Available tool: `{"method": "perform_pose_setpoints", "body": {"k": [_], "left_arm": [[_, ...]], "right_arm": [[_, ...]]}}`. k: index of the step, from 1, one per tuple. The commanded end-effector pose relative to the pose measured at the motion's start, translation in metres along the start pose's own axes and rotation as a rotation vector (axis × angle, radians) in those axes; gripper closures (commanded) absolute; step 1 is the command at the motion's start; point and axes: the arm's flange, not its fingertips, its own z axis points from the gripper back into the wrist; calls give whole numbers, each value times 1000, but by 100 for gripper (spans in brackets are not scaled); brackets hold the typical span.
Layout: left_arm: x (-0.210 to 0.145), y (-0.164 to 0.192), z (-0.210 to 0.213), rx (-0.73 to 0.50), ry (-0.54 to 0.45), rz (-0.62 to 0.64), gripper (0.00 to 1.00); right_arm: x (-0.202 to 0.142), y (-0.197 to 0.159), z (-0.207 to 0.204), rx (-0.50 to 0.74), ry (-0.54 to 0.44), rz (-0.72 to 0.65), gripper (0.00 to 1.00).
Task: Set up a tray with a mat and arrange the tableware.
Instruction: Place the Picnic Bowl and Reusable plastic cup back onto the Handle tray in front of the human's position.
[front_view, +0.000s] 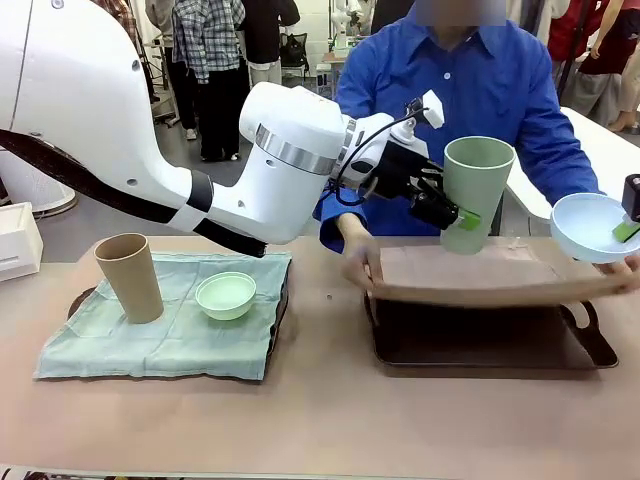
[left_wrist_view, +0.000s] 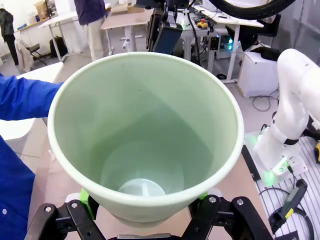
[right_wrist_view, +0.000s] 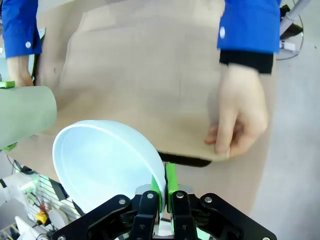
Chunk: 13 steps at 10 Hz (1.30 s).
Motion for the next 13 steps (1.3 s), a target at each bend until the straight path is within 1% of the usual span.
{"method": "perform_pose_setpoints", "body": {"k": [1,13], "left_arm": [[3,0,0,-7,-15,2,89],[3,0,0,-7,-15,2,89]], "right_arm": [[2,1,-1,-8,3,-12,100],[2,1,-1,-8,3,-12,100]]}}
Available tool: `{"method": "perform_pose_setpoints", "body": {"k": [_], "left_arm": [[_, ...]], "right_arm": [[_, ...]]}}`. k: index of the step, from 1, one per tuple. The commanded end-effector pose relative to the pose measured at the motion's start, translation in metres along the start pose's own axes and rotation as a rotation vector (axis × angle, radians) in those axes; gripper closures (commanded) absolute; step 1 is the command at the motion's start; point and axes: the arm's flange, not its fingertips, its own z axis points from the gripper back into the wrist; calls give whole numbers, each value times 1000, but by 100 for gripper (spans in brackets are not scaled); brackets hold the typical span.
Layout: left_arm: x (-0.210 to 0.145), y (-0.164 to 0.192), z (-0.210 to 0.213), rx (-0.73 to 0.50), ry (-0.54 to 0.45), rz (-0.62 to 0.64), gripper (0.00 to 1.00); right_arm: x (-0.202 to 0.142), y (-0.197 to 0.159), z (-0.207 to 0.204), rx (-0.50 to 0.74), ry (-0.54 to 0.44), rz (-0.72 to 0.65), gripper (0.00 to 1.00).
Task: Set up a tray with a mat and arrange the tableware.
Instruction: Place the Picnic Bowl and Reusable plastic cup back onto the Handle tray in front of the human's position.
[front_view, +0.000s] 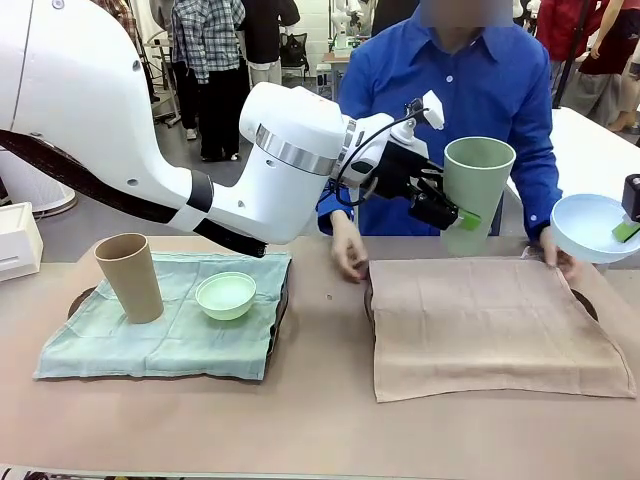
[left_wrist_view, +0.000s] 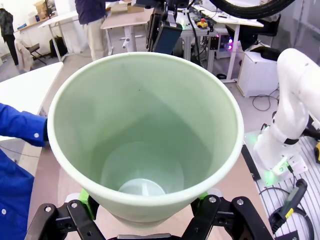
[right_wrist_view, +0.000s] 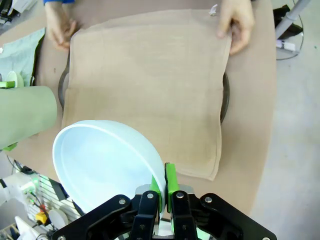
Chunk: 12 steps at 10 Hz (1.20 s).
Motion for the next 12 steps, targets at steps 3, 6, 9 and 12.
{"method": "perform_pose_setpoints", "body": {"k": [3,6,9,12], "left_arm": [[3,0,0,-6,-16,3,89],[3,0,0,-6,-16,3,89],[3,0,0,-6,-16,3,89],[0,0,0,0,0,0,15]], "right_arm": [[2,1,-1,-8,3,-12,100],[2,1,-1,-8,3,-12,100],[2,1,-1,-8,3,-12,100],[2,-3,-3,21,12,15,95]]}}
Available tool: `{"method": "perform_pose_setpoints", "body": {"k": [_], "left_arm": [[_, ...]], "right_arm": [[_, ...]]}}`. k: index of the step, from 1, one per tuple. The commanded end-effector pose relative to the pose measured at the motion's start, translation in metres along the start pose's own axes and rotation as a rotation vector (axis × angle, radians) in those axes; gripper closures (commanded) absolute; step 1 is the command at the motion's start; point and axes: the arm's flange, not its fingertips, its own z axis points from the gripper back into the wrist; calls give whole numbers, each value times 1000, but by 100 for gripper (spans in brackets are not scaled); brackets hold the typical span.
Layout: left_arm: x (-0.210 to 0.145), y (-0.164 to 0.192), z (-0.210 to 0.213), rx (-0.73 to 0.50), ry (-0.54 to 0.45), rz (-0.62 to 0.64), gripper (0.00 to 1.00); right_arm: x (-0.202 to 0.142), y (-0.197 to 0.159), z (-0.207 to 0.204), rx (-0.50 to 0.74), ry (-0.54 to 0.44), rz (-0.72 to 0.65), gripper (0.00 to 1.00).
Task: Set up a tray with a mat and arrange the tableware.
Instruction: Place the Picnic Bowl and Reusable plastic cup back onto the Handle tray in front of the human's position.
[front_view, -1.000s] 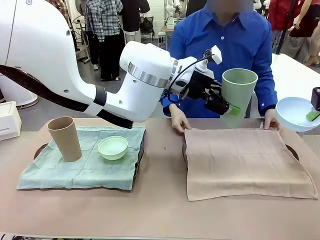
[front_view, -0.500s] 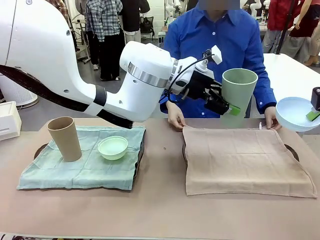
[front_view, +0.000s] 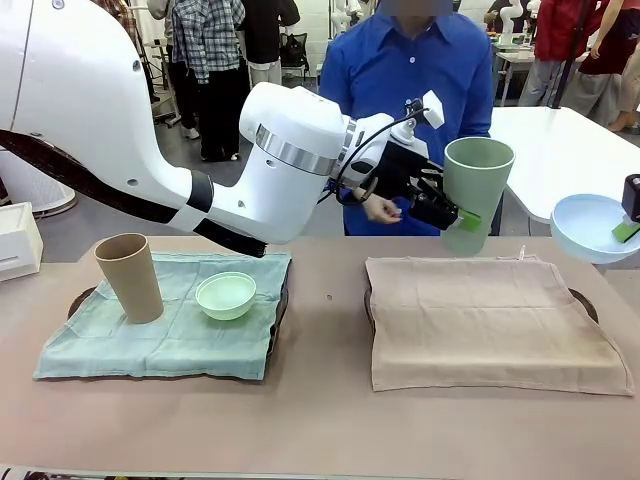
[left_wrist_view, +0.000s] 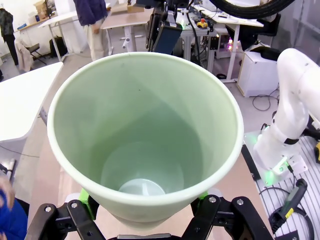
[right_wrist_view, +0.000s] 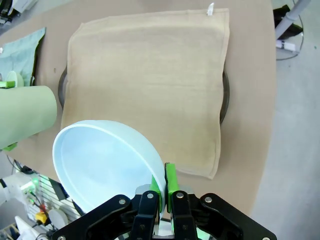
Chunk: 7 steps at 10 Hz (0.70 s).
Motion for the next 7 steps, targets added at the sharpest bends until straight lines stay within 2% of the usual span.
{"method": "perform_pose_setpoints", "body": {"k": [1,4,7], "left_arm": [[-3,-1,-1,-10,7,-12,15],[-36,4,-14,-58,14,0,15],[-79,10,-37,-106,12,-36,15]], "right_arm": [[4,-4,-6,39,1,38,95],[16,-3,-42,61,50,66,95],[34,-1,-106,50,145,52,95]]}}
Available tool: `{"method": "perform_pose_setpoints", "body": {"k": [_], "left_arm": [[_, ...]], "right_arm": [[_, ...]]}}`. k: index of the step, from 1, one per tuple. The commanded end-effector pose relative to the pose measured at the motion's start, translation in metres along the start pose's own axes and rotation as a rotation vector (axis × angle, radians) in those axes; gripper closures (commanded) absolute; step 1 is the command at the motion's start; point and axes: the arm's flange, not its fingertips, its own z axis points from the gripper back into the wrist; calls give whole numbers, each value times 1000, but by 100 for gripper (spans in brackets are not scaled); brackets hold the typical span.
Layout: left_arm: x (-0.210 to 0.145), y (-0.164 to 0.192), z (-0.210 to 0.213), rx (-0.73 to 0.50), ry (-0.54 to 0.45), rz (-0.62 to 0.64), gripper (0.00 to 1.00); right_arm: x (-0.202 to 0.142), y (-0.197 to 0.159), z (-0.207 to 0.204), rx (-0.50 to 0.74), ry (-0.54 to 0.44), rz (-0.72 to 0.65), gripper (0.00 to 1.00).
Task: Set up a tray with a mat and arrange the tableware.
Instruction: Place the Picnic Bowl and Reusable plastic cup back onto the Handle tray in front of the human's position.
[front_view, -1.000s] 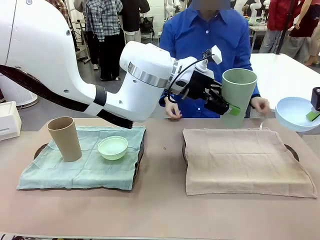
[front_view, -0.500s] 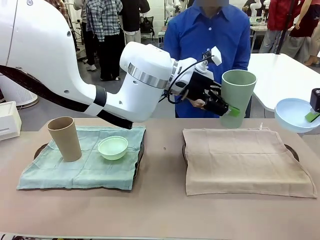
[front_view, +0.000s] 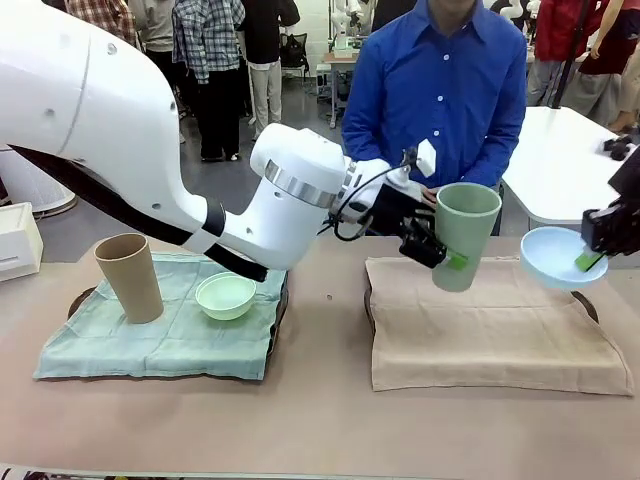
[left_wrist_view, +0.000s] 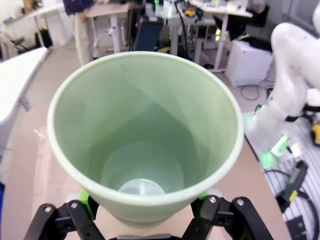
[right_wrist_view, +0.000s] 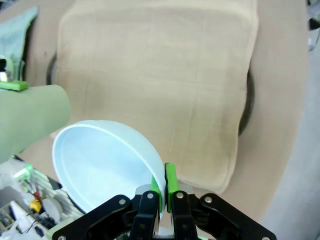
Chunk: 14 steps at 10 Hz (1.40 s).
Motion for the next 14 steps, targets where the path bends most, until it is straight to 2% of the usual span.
{"method": "perform_pose_setpoints", "body": {"k": [1,6,8,14], "left_arm": [[-16,6,-7,-19,-20,-55,15],[-62,24,-12,15,-32,-75,15],[-69,35,-17,12,-61,-90,15],[-90,44,-23,12,-135,-43,15]], "right_arm": [[23,-7,-33,8,11,-12,95],[56,-33,-76,-5,-13,-48,95],[66,-43,-89,-10,-14,-51,95],[69,-54,-110,-33,13,-50,95]]}}
